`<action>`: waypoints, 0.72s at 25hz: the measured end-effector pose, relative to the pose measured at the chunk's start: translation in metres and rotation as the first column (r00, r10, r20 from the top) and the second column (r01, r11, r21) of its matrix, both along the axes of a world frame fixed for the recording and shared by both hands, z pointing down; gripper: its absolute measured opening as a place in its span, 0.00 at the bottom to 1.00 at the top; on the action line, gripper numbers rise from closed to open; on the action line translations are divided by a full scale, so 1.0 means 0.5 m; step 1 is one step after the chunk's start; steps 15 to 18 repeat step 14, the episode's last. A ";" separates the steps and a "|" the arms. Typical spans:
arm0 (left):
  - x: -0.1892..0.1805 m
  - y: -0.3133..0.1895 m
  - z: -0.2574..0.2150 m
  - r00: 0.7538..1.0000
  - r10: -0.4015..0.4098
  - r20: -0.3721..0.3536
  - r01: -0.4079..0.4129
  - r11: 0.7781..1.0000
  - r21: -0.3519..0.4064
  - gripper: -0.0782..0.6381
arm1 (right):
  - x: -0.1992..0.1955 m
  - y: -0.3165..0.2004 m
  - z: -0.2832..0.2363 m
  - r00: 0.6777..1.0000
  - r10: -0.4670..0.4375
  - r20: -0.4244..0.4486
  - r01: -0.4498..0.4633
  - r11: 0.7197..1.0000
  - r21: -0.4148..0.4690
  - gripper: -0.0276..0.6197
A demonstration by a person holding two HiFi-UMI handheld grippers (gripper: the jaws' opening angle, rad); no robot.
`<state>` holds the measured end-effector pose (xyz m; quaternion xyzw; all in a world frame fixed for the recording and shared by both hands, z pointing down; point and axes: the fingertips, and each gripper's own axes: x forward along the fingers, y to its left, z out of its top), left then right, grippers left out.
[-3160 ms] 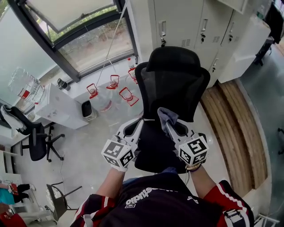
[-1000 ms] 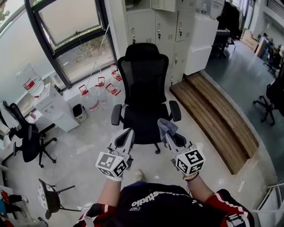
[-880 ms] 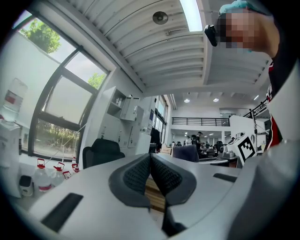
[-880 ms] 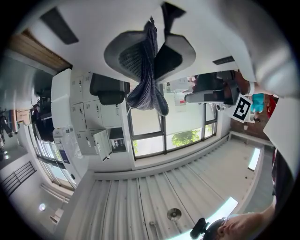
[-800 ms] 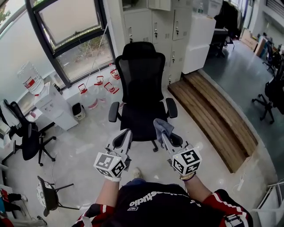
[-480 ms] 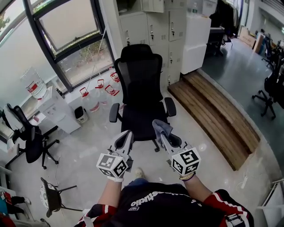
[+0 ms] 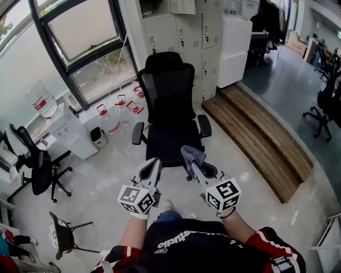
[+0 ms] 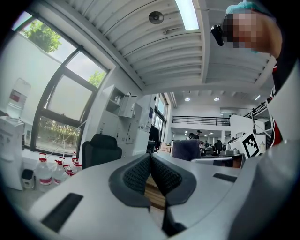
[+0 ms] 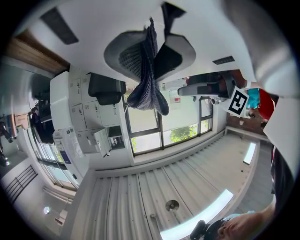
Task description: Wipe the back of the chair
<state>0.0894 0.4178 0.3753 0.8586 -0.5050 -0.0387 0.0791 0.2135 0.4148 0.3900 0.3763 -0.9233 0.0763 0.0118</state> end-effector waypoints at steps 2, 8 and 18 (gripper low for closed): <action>-0.003 0.001 0.003 1.000 0.000 0.000 0.000 1.000 -0.002 0.14 | -0.007 0.004 0.003 1.000 -0.007 0.000 0.007 1.000 -0.006 0.13; 0.006 0.023 0.004 1.000 -0.001 0.000 0.001 1.000 0.004 0.14 | -0.002 0.028 0.008 1.000 -0.015 -0.004 0.015 1.000 -0.010 0.13; 0.005 0.015 0.008 1.000 -0.008 -0.011 0.008 1.000 0.002 0.14 | 0.001 0.020 0.012 1.000 -0.023 -0.004 0.023 1.000 -0.014 0.13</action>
